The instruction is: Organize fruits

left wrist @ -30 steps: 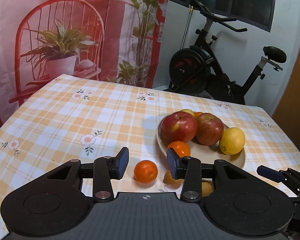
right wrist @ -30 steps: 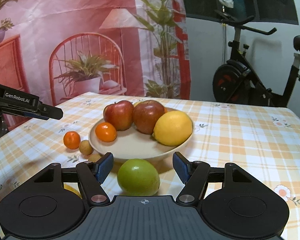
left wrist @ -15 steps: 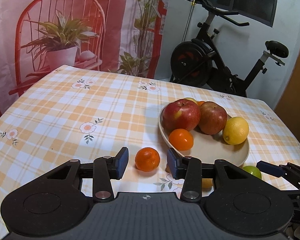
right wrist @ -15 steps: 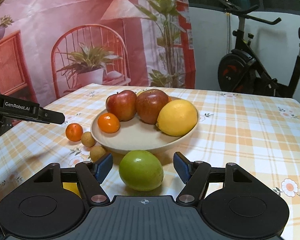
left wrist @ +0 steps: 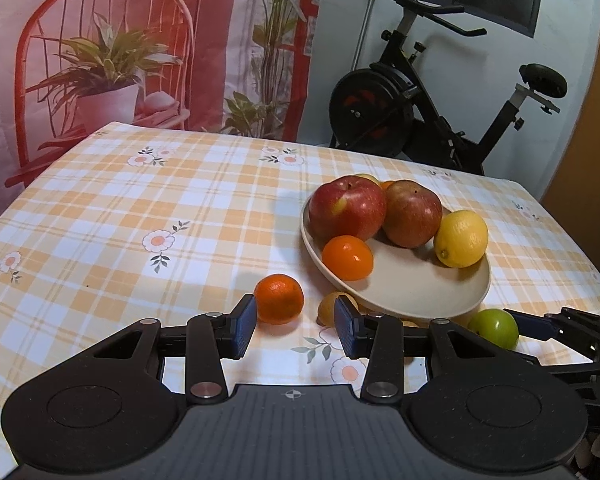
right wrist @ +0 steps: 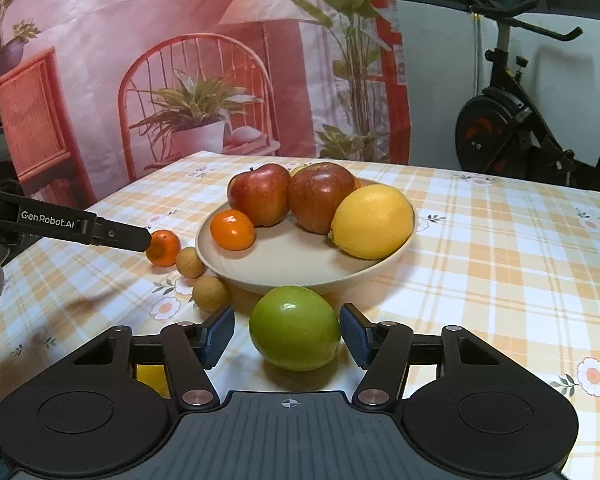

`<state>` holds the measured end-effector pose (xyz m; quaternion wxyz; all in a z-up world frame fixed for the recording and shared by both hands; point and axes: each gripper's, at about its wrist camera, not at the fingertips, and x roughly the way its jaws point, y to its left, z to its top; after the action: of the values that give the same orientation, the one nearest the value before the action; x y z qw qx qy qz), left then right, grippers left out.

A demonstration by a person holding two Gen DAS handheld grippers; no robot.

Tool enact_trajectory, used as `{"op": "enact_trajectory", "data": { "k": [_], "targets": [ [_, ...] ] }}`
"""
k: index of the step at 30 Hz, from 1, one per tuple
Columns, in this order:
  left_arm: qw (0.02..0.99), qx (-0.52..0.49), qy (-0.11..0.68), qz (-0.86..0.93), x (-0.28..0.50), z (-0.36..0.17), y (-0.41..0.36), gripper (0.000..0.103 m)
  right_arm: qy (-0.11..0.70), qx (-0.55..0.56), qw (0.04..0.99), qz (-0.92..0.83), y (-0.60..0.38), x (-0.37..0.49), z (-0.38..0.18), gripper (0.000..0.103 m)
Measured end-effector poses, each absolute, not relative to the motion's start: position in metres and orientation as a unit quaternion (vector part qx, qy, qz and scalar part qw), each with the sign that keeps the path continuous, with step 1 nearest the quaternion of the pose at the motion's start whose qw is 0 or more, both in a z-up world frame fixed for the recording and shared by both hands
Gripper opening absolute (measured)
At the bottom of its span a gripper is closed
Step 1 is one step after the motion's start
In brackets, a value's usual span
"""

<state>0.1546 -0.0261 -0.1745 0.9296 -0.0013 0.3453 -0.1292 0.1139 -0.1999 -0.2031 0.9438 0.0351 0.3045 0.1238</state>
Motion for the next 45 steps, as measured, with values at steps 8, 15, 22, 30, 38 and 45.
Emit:
{"op": "enact_trajectory", "data": {
  "k": [8, 15, 22, 30, 38, 45],
  "targets": [
    [0.926, 0.003, 0.348, -0.149, 0.155, -0.177, -0.03, 0.043, 0.304, 0.041, 0.944, 0.122, -0.203, 0.114, -0.204, 0.046],
    [0.919, 0.006, 0.356, -0.169, 0.158, -0.181, -0.035, 0.039, 0.303, 0.043, 0.944, 0.122, -0.204, 0.114, -0.203, 0.046],
    [0.914, 0.016, 0.365, -0.178, 0.171, -0.188, -0.04, 0.025, 0.303, 0.044, 0.944, 0.122, -0.204, 0.113, -0.203, 0.046],
    [0.909, 0.047, 0.367, -0.191, 0.176, -0.192, -0.051, 0.025, 0.303, 0.044, 0.944, 0.123, -0.204, 0.113, -0.203, 0.046],
    [0.907, 0.058, 0.368, -0.194, 0.179, -0.194, -0.055, 0.026, 0.303, 0.046, 0.944, 0.124, -0.204, 0.113, -0.202, 0.046],
    [0.905, 0.059, 0.376, -0.19, 0.182, -0.196, -0.054, 0.028, 0.303, 0.046, 0.944, 0.123, -0.204, 0.113, -0.202, 0.046]
  ]
}}
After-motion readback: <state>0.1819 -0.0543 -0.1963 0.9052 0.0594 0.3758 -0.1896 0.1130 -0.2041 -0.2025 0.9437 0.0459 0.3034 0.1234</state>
